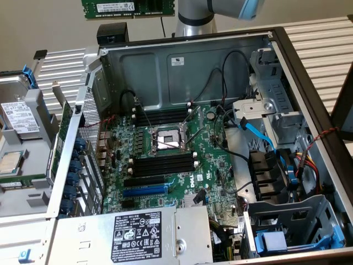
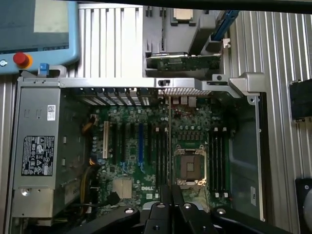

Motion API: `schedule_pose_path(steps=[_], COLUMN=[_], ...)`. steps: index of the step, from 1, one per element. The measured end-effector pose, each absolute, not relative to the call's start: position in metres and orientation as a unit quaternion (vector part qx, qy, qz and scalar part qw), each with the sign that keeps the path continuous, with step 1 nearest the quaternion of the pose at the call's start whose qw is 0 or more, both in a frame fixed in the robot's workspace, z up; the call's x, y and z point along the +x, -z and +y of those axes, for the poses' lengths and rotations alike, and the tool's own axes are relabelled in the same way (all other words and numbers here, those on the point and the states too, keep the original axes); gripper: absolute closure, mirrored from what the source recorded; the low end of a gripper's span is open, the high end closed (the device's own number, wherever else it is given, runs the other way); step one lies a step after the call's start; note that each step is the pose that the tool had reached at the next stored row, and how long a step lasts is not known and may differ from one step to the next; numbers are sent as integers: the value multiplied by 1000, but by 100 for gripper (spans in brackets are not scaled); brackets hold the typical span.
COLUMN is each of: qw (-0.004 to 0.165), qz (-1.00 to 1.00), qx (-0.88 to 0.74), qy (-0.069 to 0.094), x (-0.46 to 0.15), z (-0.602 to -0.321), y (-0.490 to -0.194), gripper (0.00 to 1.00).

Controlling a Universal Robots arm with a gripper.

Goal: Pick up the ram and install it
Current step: 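Pick up the ram and move it above insertion slot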

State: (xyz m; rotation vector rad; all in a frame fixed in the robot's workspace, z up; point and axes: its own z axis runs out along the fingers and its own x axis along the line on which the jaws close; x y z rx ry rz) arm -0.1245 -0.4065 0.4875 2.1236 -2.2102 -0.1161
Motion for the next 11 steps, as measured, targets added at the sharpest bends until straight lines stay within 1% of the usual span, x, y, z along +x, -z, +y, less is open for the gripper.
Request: schedule_pose_path(steps=[6,11], qw=[28,24], qz=[-720,-721], qx=[692,692], qy=[34,35], x=[-122,-121], z=[-404,-404], y=[-485,-484], gripper=[87,87])
